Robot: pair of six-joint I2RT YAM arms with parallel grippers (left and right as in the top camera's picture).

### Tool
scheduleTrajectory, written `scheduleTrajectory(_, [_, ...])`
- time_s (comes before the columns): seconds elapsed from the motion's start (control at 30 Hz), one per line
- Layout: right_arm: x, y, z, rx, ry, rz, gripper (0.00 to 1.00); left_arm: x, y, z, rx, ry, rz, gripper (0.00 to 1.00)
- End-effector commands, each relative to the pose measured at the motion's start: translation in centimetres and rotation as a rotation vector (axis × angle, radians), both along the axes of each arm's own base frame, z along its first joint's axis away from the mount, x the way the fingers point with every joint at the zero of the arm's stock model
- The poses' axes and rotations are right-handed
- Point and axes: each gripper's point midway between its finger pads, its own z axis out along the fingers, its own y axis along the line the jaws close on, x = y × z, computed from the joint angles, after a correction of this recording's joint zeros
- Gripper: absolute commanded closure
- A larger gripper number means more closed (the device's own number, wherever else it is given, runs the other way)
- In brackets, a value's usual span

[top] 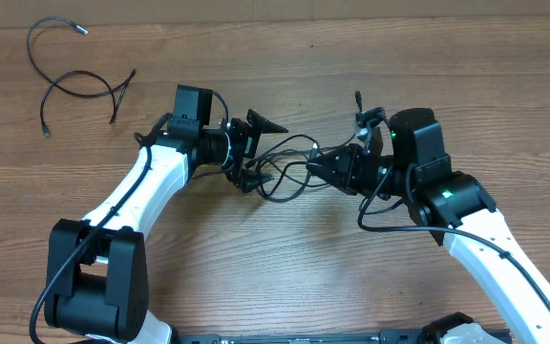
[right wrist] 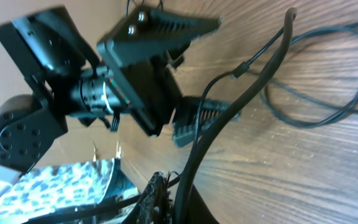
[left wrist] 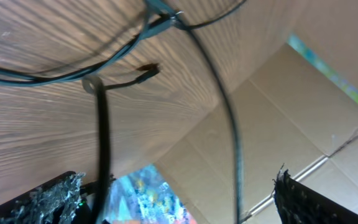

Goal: Untangle cables

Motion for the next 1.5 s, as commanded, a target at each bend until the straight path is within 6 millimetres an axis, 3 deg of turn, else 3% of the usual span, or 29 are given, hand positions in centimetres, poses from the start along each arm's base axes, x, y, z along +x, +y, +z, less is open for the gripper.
scheduleTrajectory(0.0, [-0.9,1.7,1.5,0.031,-0.018,0.058,0.96,1.0,-0.3,1.1,-0.024,-0.023,0.029,0.01])
scheduleTrajectory(0.3, [-3.5,4.3,1.5,0.003,-0.119,0.213,0.96,1.7,-0.3,1.3,-0.017,-0.055,0.045,0.02])
scheduleTrajectory(0.8, [-4.3,5.4,2.1,0.026,-0.156,0.269,0.96,1.8,-1.1,1.6,-0.013,-0.094,0.031,0.58])
scheduleTrajectory(0.93, [-4.3,5.4,2.1,0.023,-0.157,0.265,0.96,2.0,-0.9,1.4,-0.003,-0.095,0.039,0.62])
scheduleTrajectory(1.0, [-4.1,5.3,2.0,0.015,-0.160,0.255,0.96,1.9,-1.0,1.4,-0.004,-0.095,0.036,0.56])
scheduleTrajectory(1.07, [-3.9,5.2,1.9,0.006,-0.164,0.243,0.96,1.8,-1.0,1.4,-0.001,-0.102,0.029,0.39])
scheduleTrajectory(1.1, [-3.7,5.1,1.8,-0.003,-0.168,0.233,0.96,1.9,-1.0,1.4,0.016,-0.164,-0.008,0.22])
scheduleTrajectory(1.2, [-3.6,5.1,1.8,-0.006,-0.170,0.228,0.96,1.7,-0.7,0.8,0.080,-0.296,-0.094,0.01])
scheduleTrajectory(1.37, [-3.3,5.0,1.7,-0.018,-0.175,0.215,0.96,-0.6,1.3,-2.4,0.228,-0.209,-0.139,0.01])
scheduleTrajectory(1.47, [-3.2,4.9,1.7,-0.021,-0.176,0.210,0.96,-2.1,1.6,-3.1,0.241,-0.129,-0.152,0.00])
